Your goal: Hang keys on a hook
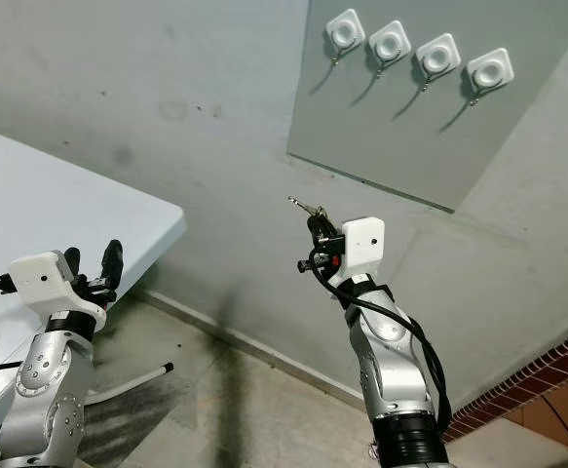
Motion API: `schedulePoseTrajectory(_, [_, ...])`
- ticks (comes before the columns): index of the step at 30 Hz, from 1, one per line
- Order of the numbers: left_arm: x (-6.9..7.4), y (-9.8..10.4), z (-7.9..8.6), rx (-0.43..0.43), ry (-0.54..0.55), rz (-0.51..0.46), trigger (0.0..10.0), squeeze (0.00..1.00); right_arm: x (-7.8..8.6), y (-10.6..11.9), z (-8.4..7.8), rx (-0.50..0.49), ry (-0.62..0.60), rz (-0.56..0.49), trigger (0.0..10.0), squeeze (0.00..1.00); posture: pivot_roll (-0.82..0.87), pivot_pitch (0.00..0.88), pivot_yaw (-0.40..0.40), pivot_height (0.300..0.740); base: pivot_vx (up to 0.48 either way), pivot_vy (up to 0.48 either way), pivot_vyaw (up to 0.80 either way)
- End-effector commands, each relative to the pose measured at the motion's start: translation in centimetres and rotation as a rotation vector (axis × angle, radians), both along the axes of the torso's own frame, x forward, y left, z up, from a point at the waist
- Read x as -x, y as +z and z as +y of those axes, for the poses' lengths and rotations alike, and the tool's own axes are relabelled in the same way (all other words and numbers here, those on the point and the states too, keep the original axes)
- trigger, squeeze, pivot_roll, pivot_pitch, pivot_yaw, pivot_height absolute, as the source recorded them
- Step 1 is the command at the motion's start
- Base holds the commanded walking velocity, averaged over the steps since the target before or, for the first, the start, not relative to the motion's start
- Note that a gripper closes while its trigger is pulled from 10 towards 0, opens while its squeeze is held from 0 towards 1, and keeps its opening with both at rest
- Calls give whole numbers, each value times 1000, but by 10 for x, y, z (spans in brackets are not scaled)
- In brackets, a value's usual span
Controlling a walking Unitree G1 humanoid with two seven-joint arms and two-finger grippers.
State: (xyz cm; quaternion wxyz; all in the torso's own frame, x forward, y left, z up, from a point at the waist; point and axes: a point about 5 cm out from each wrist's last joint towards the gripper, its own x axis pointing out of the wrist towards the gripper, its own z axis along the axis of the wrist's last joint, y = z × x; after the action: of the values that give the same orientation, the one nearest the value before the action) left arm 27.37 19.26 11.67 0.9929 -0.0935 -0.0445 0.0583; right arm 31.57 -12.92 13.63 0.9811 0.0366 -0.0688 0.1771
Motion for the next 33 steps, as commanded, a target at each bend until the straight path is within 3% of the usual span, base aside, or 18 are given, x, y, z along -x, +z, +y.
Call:
schedulePoseTrajectory(1, [-2, 4, -2, -13, -19, -11, 10000, 0, 0, 3, -2, -7, -14, -15, 10000, 0, -25, 44, -46, 740, 0, 0, -700])
schedulePoseTrajectory(10, [-2, 8, -5, -47, -66, -37, 10000, 0, 0, 3, -1, -7, -12, -18, 10000, 0, -23, 30, -48, 740, 0, 0, -698])
schedulePoseTrajectory(15, [-1, 10, -6, -19, -79, -57, 10000, 0, -1, 4, -1, -6, -8, -20, 10000, 0, -21, 26, -49, 740, 0, -439, -701])
schedulePoseTrajectory(23, [-2, 9, -7, -46, -79, -39, 10000, 0, -1, 3, -1, -5, -5, -16, 10000, 0, -17, 20, -51, 740, 0, -453, -700])
schedulePoseTrajectory(33, [-3, 5, -6, -12, -41, -11, 10000, 0, 1, 3, 0, -4, 3, -23, 10000, 0, -13, 17, -59, 740, 0, 0, -556])
